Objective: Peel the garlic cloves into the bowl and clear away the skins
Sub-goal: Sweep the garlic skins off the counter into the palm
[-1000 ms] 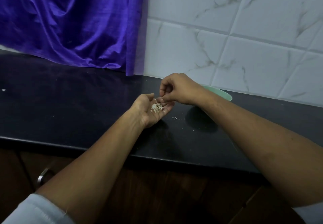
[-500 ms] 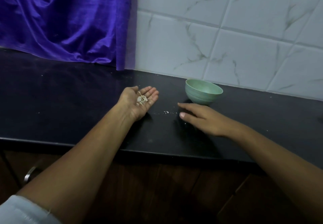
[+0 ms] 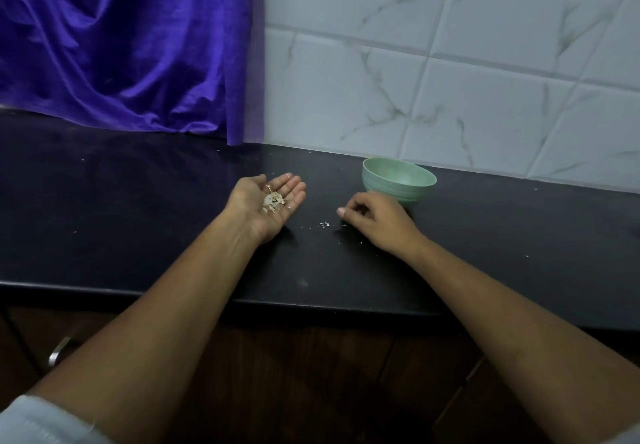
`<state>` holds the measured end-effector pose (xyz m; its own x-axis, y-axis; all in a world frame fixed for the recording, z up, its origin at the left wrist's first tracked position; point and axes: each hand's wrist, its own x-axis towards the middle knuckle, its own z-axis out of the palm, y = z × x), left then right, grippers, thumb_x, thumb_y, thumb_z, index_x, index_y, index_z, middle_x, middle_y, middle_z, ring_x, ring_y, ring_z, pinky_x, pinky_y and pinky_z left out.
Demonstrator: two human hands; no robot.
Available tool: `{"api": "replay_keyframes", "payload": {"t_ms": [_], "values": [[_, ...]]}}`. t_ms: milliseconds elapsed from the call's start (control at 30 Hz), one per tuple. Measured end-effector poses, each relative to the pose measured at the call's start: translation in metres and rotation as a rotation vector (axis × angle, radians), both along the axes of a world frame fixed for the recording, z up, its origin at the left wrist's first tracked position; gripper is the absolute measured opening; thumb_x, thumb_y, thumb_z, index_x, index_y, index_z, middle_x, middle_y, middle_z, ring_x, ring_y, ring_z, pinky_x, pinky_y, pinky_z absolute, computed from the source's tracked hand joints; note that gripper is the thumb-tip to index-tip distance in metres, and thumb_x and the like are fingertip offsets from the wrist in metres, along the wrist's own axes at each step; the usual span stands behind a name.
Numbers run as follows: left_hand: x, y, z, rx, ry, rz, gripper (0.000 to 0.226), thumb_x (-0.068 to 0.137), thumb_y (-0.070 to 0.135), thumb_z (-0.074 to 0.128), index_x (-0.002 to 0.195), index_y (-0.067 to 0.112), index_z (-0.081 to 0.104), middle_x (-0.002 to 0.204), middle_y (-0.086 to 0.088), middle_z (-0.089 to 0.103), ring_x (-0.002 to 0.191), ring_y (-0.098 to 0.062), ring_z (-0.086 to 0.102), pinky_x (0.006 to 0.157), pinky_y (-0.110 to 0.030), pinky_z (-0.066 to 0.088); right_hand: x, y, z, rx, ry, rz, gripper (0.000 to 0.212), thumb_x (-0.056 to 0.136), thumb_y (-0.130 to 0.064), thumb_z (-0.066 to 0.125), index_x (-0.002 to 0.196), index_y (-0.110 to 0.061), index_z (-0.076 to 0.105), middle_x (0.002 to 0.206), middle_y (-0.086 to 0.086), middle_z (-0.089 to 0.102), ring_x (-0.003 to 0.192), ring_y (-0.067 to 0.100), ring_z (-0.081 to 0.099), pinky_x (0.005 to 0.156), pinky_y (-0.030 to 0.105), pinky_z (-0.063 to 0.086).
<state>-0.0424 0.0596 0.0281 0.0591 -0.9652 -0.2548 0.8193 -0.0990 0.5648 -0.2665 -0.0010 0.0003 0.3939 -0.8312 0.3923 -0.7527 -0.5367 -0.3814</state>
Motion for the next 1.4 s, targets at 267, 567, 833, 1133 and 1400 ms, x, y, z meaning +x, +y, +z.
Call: {"api": "replay_keyframes", "payload": {"t_ms": [267, 567, 833, 1133, 1400], "values": [[0.000, -0.003, -0.001, 0.000, -0.024, -0.011, 0.049, 0.114, 0.026, 0.027, 0.108, -0.006, 0.065, 0.109, -0.020, 0.070, 0.098, -0.032, 0.068, 0.097, -0.042, 0.053, -0.019, 0.037, -0.005, 0.026, 0.330, 0.054, 0.075, 0.095, -0.068, 0.023, 0.133, -0.017, 0.063, 0.133, 0.003, 0.060, 0.126, 0.025, 0.052, 0.109, 0.044, 0.040], [-0.001, -0.001, 0.000, -0.005, -0.017, -0.006, 0.049, 0.114, 0.027, 0.027, 0.112, -0.005, 0.064, 0.112, -0.020, 0.070, 0.099, -0.031, 0.068, 0.097, -0.041, 0.053, 0.009, 0.050, 0.002, 0.182, 0.460, 0.155, 0.071, 0.105, -0.063, 0.026, 0.165, -0.024, 0.019, 0.173, -0.004, 0.013, 0.160, 0.016, 0.006, 0.129, 0.043, 0.008], [0.000, -0.001, -0.001, 0.006, -0.031, -0.008, 0.049, 0.114, 0.027, 0.027, 0.113, -0.004, 0.065, 0.112, -0.020, 0.070, 0.100, -0.031, 0.068, 0.096, -0.041, 0.054, 0.013, 0.044, -0.001, 0.129, 0.464, 0.220, 0.073, 0.104, -0.063, 0.023, 0.164, -0.022, 0.022, 0.172, -0.005, 0.019, 0.159, 0.012, 0.010, 0.129, 0.041, 0.012], [0.000, -0.006, -0.004, 0.010, -0.098, -0.055, 0.048, 0.114, 0.029, 0.026, 0.114, -0.003, 0.062, 0.132, -0.021, 0.065, 0.131, -0.037, 0.059, 0.105, -0.044, 0.048, -0.004, 0.059, 0.016, 0.048, 0.484, 0.331, 0.056, 0.110, -0.047, 0.033, 0.158, -0.018, 0.041, 0.165, -0.003, 0.036, 0.153, 0.009, 0.029, 0.126, 0.033, 0.024], [-0.001, -0.007, -0.007, 0.030, -0.105, -0.158, 0.054, 0.113, 0.034, 0.027, 0.138, -0.007, 0.051, 0.146, -0.027, 0.055, 0.137, -0.043, 0.052, 0.109, -0.048, 0.043, 0.021, 0.029, 0.054, 0.619, -0.362, 0.153, 0.021, 0.107, -0.006, 0.050, 0.112, -0.008, 0.070, 0.118, 0.015, 0.075, 0.095, 0.015, 0.074, 0.090, 0.028, 0.056]]}}
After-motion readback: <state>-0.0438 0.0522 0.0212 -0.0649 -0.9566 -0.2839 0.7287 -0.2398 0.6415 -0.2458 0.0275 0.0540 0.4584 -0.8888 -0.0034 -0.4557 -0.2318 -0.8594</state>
